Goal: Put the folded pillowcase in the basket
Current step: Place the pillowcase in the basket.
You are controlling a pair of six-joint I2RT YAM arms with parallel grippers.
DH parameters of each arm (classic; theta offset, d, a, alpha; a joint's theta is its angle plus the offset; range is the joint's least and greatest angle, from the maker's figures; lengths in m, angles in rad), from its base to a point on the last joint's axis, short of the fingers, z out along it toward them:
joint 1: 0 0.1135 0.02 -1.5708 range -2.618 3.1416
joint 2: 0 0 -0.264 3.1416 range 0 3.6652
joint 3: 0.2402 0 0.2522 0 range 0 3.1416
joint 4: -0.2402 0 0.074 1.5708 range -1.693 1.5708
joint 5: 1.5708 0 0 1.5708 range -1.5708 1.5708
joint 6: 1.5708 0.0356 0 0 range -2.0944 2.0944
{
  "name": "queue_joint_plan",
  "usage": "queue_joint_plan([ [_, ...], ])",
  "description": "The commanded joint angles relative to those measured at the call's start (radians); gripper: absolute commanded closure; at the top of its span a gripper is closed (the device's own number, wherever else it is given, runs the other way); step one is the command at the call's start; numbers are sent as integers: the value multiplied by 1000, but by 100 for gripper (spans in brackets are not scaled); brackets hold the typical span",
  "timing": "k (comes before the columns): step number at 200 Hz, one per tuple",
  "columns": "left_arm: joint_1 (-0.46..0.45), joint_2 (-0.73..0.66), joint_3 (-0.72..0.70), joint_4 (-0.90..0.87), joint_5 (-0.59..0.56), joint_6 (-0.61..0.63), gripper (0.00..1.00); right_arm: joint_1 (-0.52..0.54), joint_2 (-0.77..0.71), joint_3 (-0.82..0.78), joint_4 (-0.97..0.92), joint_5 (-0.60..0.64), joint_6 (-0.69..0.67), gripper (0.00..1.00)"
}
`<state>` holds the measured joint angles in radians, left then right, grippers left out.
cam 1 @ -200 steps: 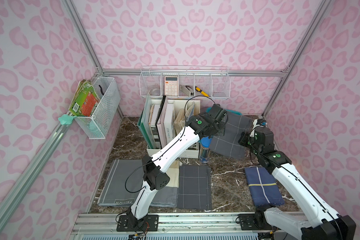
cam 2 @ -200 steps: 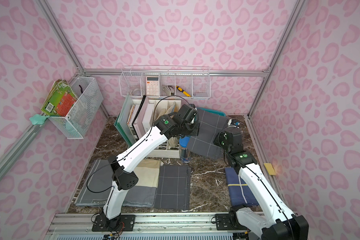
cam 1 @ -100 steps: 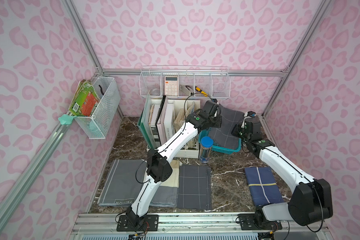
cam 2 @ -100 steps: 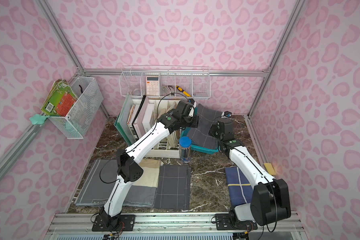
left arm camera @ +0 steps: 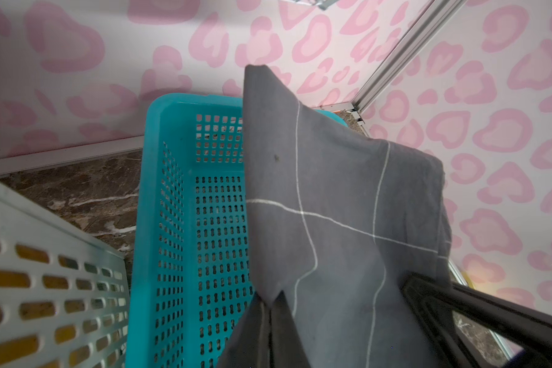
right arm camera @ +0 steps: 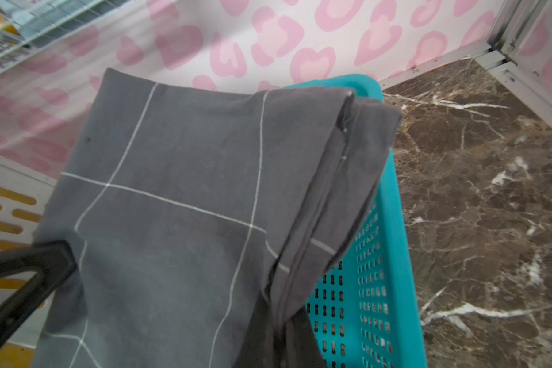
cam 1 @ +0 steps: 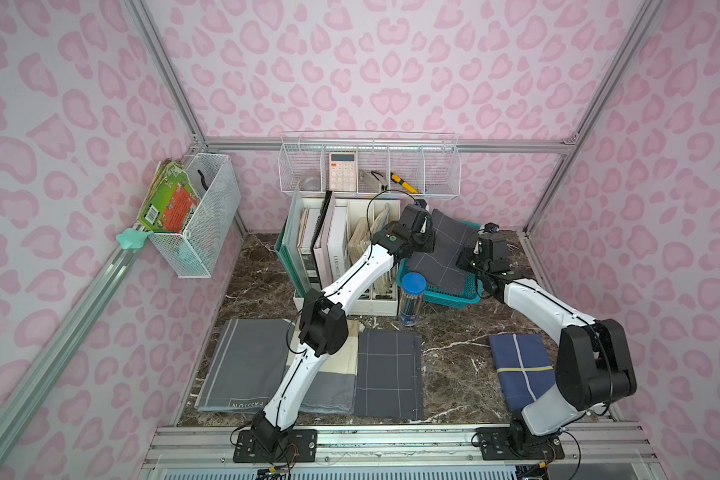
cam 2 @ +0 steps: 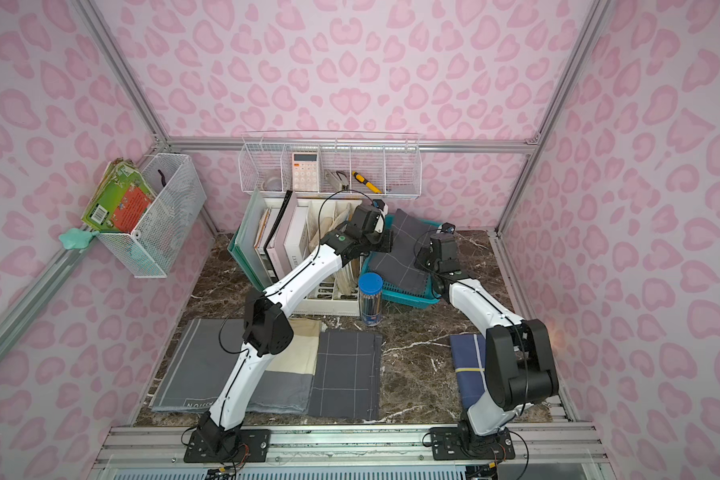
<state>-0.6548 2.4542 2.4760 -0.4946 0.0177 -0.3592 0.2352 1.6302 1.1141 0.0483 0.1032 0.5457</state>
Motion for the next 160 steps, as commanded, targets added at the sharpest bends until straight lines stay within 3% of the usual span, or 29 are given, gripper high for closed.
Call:
queue_joint_plan([
  [1, -1, 18, 8, 50, 10, 31, 100, -8, 32, 14, 30, 2, -14, 100],
  [116, -2, 105, 7, 61, 1, 66, 100, -10, 199, 86, -1, 12, -23, 100],
  [132, -1, 115, 6, 63, 4, 71, 92, -11, 212, 90, -3, 15, -24, 100],
  [160, 0, 118, 7, 63, 7, 71, 65, -12, 237, 102, -2, 10, -26, 100],
])
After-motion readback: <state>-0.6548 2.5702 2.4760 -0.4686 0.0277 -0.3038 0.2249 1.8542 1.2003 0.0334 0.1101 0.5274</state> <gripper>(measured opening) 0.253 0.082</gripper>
